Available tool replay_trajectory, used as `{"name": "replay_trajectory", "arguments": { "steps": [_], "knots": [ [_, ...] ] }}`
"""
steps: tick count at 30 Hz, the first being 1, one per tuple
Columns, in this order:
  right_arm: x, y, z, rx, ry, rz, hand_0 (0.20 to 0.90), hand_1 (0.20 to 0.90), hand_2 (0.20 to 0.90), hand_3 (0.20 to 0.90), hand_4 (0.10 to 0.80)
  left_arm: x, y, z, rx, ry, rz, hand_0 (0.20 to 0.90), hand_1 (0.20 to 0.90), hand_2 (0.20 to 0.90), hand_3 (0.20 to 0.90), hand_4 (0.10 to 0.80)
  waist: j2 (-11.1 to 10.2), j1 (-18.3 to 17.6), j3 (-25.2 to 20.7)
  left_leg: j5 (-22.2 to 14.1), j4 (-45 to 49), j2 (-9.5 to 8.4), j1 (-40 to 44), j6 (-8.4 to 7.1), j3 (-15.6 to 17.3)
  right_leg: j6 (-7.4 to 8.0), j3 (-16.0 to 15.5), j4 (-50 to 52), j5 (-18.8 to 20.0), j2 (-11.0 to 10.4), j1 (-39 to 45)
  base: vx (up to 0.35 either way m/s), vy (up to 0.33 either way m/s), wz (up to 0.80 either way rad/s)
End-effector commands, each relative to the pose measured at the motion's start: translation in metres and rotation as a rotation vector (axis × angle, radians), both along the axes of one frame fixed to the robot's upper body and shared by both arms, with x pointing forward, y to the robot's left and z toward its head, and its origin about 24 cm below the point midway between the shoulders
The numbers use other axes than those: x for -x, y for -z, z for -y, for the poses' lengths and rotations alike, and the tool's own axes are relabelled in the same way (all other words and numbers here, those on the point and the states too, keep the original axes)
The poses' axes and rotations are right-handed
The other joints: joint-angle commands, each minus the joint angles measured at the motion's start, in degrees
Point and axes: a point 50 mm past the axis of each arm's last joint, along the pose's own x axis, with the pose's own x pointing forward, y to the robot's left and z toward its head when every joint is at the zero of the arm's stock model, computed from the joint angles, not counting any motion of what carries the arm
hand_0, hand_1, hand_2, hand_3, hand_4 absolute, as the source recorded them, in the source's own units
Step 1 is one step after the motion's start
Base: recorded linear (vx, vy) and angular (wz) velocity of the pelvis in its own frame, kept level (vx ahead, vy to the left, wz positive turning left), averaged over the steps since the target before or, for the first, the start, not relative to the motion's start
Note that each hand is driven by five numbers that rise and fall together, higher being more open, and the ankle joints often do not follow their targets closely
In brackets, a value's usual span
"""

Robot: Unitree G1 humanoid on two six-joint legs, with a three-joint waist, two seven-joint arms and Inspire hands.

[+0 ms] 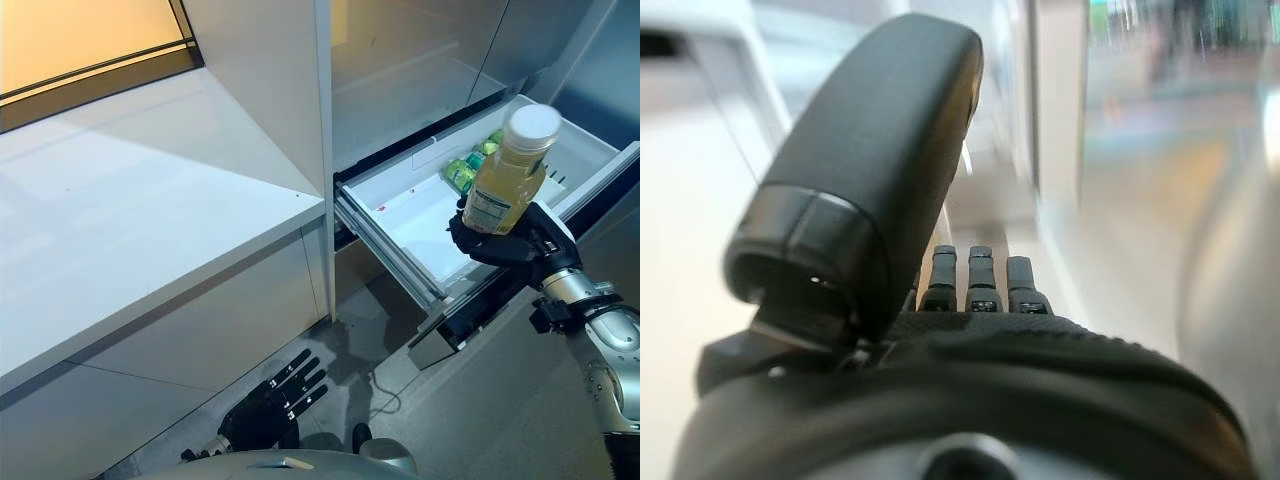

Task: Put drinks into fridge and close the fridge

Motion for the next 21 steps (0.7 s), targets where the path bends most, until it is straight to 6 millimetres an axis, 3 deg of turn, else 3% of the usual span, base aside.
{"name": "replay_trajectory", "arguments": {
  "steps": [1, 4, 8, 16, 21],
  "knots": [
    [-0.025, -0.102, -0.002, 0.094, -0.06, 0.384, 0.3, 0.3, 0.3, 0.2, 0.1, -0.001, 0.008, -0.021, -0.246, 0.038, -0.048, 0.9, 0.9, 0.9, 0.9, 0.8, -3.0, 3.0, -5.4, -6.9, 0.3, -1.48, 1.7, 1.14, 1.7, 3.95, -0.3, 1.6, 3.1, 0.9, -4.2, 0.077, -0.003, -0.05],
    [-0.037, -0.109, 0.002, 0.128, -0.074, 0.321, 0.3, 0.3, 0.3, 0.2, 0.1, 0.014, 0.018, -0.035, -0.414, 0.053, -0.119, 0.9, 0.9, 0.9, 0.9, 0.8, -3.8, 4.1, -5.3, -6.6, 0.3, -1.59, 1.5, 1.1, 1.5, 3.99, -0.8, 1.5, 3.2, 0.9, -4.1, 0.076, -0.013, -0.02],
    [-0.05, -0.111, 0.008, 0.143, -0.053, 0.262, 0.3, 0.3, 0.3, 0.2, 0.1, 0.025, 0.023, -0.044, -0.503, 0.059, -0.182, 0.9, 0.9, 0.9, 0.9, 0.8, -5.0, 5.5, -4.8, -6.5, 0.4, -1.53, 1.2, 1.1, 1.1, 4.05, -1.3, 1.2, 3.3, 0.9, -4.0, 0.073, -0.047, 0.02],
    [-0.072, -0.107, 0.046, 0.087, 0.101, 0.097, 0.3, 0.3, 0.3, 0.2, 0.1, 0.041, 0.024, -0.067, -0.674, 0.041, -0.263, 0.9, 0.9, 0.9, 0.9, 0.8, -7.5, 9.5, -3.1, -6.5, 0.5, -1.13, 0.6, 1.1, -0.5, 4.12, -2.6, 0.9, 3.6, 1.4, -3.7, 0.09, -0.081, 0.09],
    [-0.079, -0.095, 0.063, 0.082, 0.206, -0.029, 0.3, 0.3, 0.3, 0.2, 0.1, 0.05, 0.019, -0.095, -0.847, 0.029, -0.338, 0.9, 0.9, 0.9, 0.9, 0.8, -8.4, 12.0, -1.7, -6.0, 0.9, -1.1, -0.7, 1.1, -1.8, 4.01, -3.3, 0.9, 3.9, 1.5, -4.3, 0.061, -0.067, 0.15]
  ]
}}
